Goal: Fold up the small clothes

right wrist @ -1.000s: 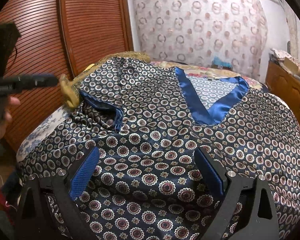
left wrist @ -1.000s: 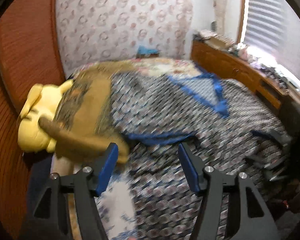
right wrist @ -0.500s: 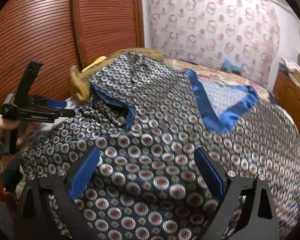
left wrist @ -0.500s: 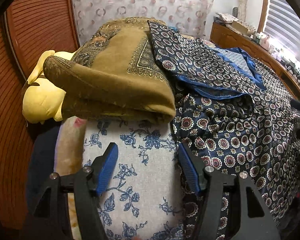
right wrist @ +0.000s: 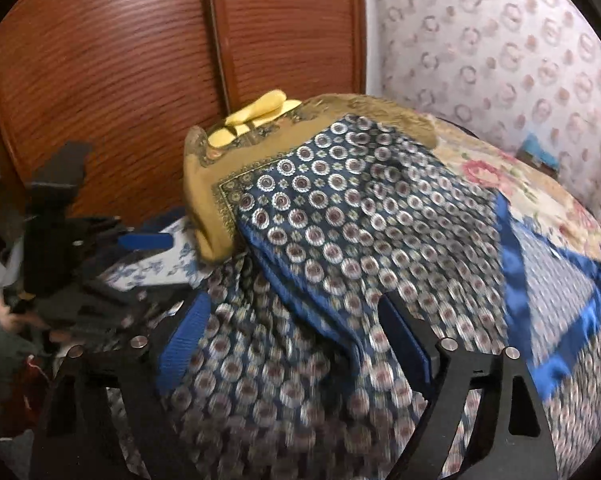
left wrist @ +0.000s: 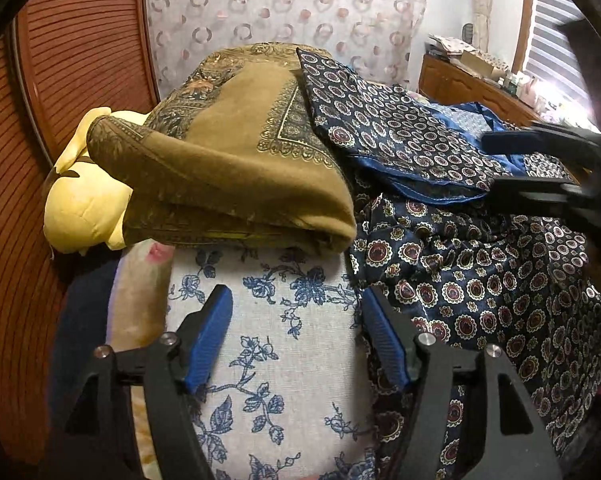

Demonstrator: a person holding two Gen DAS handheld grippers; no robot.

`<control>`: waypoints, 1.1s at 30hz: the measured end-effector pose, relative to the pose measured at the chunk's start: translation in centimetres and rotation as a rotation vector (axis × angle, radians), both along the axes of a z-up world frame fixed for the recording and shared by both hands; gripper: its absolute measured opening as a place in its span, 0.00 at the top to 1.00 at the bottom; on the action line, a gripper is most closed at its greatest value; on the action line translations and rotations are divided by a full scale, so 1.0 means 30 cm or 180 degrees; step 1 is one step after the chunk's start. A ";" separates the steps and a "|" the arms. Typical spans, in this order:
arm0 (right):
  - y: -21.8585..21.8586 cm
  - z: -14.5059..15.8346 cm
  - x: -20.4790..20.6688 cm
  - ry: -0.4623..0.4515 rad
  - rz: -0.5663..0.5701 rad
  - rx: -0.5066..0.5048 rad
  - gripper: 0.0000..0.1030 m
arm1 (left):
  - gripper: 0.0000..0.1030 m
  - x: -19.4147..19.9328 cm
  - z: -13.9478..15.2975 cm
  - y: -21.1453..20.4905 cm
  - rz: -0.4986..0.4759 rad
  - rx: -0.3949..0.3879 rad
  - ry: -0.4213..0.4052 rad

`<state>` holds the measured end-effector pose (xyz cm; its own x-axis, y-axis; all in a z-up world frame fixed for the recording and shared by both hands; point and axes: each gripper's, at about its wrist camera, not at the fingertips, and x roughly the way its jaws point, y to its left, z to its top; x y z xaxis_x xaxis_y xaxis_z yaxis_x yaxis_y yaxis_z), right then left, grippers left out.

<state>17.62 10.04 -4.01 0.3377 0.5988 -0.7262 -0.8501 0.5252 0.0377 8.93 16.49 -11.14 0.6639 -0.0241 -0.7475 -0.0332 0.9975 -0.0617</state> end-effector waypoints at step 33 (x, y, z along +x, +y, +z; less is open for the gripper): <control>-0.207 0.053 0.281 -0.0179 -0.0957 -0.0101 0.51 | 0.34 -0.010 -0.010 0.024 0.0162 0.0035 -0.0018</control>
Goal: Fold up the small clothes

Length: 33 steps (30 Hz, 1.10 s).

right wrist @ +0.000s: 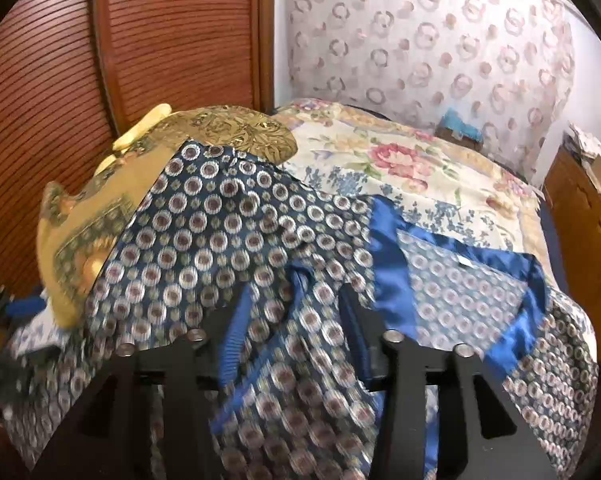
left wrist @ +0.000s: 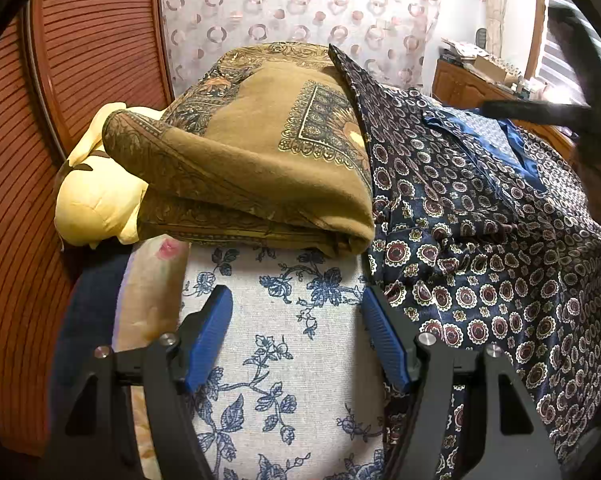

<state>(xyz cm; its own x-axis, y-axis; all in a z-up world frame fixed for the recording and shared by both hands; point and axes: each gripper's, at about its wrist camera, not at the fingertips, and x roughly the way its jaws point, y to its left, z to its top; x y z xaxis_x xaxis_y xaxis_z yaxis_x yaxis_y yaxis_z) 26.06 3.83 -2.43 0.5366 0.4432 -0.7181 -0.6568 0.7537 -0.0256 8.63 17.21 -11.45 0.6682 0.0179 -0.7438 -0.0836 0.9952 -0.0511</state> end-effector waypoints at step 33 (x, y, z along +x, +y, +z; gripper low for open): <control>-1.373 -0.148 -0.275 0.0428 -0.1781 0.0529 0.39 | 0.34 0.027 0.249 -0.385 -0.0698 0.0070 -0.0480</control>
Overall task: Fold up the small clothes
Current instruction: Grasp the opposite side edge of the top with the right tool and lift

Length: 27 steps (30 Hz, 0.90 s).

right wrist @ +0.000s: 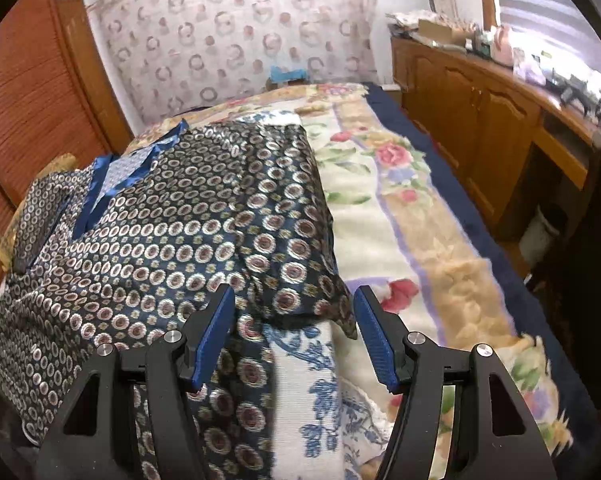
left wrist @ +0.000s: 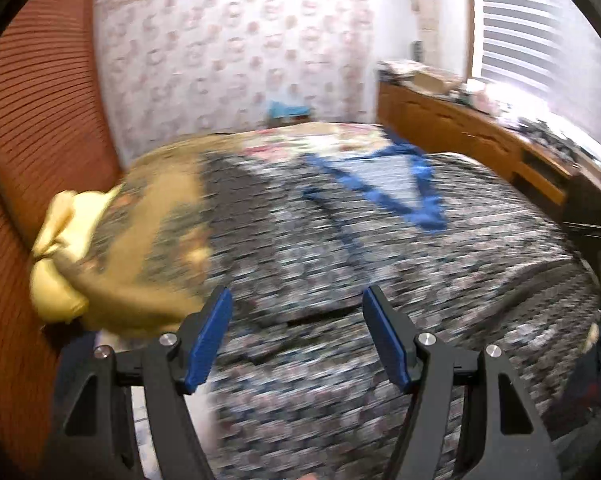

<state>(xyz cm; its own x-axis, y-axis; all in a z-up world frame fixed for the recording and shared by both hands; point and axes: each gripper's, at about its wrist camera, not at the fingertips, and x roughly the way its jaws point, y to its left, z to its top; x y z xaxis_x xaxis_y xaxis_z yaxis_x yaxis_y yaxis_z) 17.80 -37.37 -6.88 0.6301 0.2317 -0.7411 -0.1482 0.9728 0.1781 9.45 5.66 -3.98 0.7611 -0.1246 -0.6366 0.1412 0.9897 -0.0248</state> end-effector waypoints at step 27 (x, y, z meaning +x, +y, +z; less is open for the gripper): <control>0.039 0.045 0.005 -0.0196 0.0259 -0.0280 0.99 | 0.33 0.191 -0.184 -0.361 -0.0632 0.0108 0.0595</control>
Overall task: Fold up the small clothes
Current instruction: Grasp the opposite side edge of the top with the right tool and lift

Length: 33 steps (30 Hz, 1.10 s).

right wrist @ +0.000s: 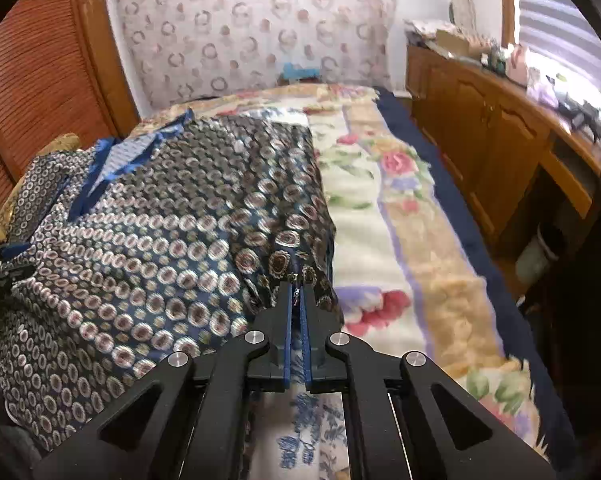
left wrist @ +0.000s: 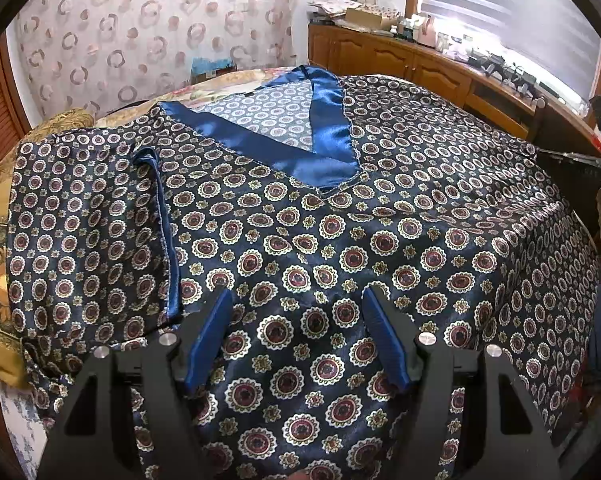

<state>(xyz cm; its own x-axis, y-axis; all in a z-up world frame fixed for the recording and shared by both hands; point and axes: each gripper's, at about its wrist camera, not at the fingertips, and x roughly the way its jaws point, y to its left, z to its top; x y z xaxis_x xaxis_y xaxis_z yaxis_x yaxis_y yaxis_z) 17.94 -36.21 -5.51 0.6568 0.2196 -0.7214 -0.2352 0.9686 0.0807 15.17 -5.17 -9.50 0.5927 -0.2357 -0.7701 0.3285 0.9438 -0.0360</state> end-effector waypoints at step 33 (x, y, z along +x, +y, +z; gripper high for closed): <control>0.110 0.046 -0.004 -0.0190 0.0121 -0.0123 0.65 | 0.01 0.020 -0.025 -0.035 -0.0271 0.0076 0.0089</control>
<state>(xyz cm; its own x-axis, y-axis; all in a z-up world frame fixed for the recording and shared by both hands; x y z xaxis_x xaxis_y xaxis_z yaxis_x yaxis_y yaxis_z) 17.81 -32.90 -4.13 0.6906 0.2180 -0.6897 -0.2753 0.9610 0.0281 15.77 -6.23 -10.24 0.5496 -0.2658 -0.7920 0.4067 0.9132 -0.0242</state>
